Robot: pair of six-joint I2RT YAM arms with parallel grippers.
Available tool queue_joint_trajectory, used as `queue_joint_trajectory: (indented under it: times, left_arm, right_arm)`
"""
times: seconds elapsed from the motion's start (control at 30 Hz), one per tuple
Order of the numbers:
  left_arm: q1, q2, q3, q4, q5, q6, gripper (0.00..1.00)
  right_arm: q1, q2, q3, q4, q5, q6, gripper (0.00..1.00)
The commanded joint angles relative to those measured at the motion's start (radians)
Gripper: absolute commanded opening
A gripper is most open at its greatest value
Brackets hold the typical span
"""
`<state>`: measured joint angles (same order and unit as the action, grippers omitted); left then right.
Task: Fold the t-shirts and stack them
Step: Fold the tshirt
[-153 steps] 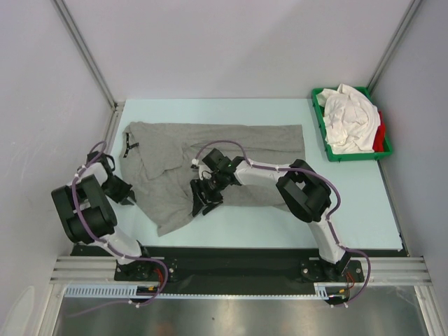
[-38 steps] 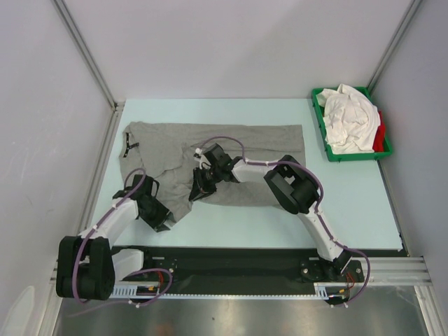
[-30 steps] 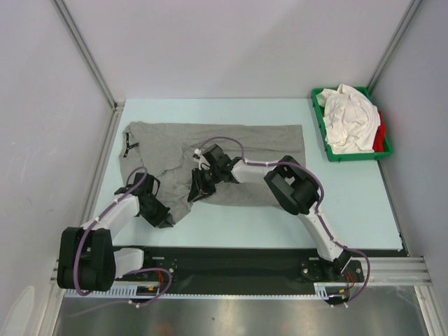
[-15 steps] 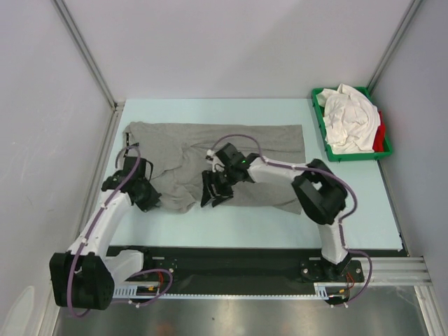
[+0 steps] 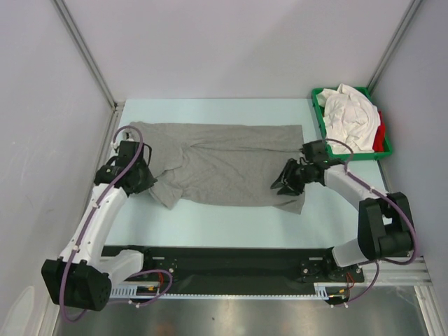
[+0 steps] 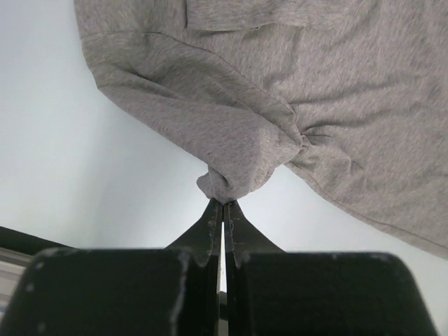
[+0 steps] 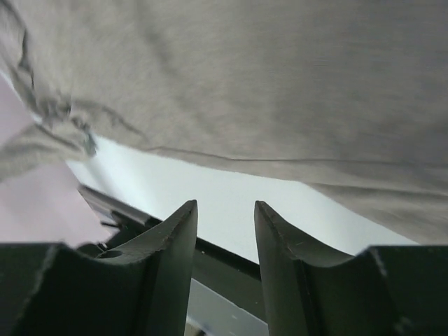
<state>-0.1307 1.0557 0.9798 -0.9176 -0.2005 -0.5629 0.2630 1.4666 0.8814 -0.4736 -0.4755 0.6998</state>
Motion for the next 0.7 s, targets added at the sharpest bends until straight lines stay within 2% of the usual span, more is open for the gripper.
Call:
queue_joint_trajectory:
  times: [0.0, 0.07, 0.23, 0.5, 0.67]
  left_arm:
    - [-0.020, 0.021, 0.036, 0.034, -0.019, 0.086, 0.00]
    - [-0.029, 0.026, 0.025, 0.042, -0.013, 0.090, 0.00]
    - [-0.050, 0.039, 0.028, 0.052, 0.004, 0.101, 0.00]
    - [-0.050, 0.061, 0.042, 0.059, 0.012, 0.100, 0.00]
    - [-0.050, 0.052, 0.042, 0.048, -0.010, 0.092, 0.00]
  right_arm:
    - [-0.129, -0.064, -0.068, -0.056, 0.021, -0.011, 0.42]
    - [-0.218, -0.065, -0.093, -0.085, 0.026, -0.060, 0.39]
    - [-0.304, -0.034, -0.088, -0.170, 0.055, -0.175, 0.31]
    - [-0.377, 0.007, -0.111, -0.155, 0.113, -0.266, 0.45]
    - [-0.380, 0.087, -0.059, -0.131, 0.138, -0.312, 0.45]
